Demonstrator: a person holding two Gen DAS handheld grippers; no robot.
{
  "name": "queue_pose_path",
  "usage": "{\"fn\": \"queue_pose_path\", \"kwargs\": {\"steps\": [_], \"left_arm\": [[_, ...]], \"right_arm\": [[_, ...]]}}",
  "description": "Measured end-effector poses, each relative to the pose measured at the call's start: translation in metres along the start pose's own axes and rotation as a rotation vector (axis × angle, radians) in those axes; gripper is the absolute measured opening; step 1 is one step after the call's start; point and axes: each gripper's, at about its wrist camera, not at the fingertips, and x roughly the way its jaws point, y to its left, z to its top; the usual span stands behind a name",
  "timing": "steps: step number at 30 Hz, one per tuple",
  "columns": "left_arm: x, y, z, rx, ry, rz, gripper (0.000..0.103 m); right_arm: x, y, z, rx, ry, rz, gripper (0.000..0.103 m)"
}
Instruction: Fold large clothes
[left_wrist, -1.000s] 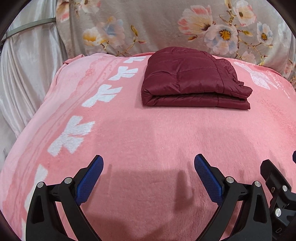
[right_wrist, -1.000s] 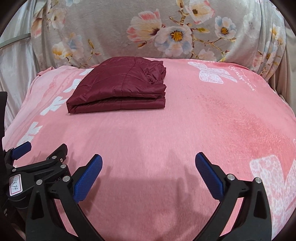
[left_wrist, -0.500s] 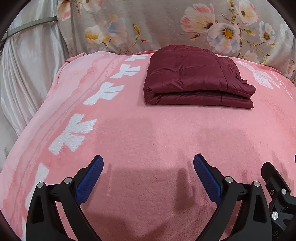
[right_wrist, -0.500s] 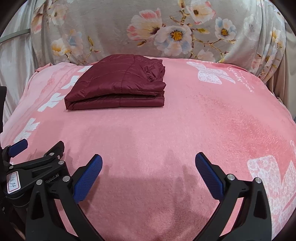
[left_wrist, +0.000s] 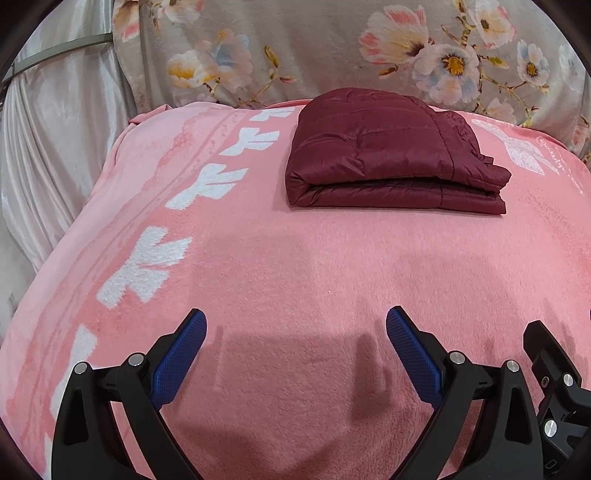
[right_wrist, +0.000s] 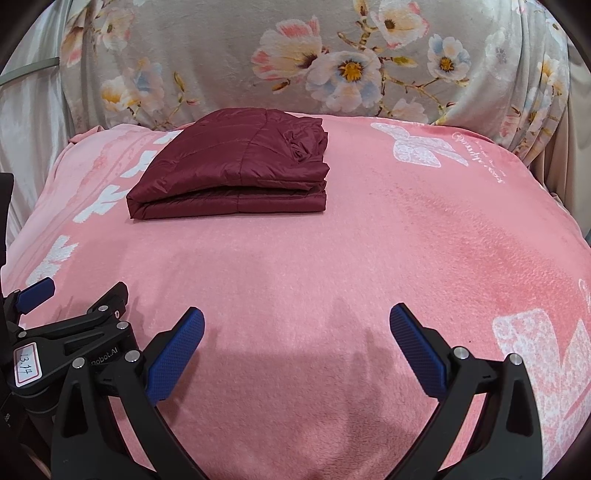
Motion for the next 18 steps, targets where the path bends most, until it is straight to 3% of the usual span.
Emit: {"fn": "queue_pose_path", "kwargs": {"steps": [18], "left_arm": [[0.0008, 0.0007, -0.0005, 0.003, 0.001, -0.001, 0.096]], "right_arm": [[0.0, -0.0017, 0.0001, -0.002, -0.001, 0.003, 0.098]]}}
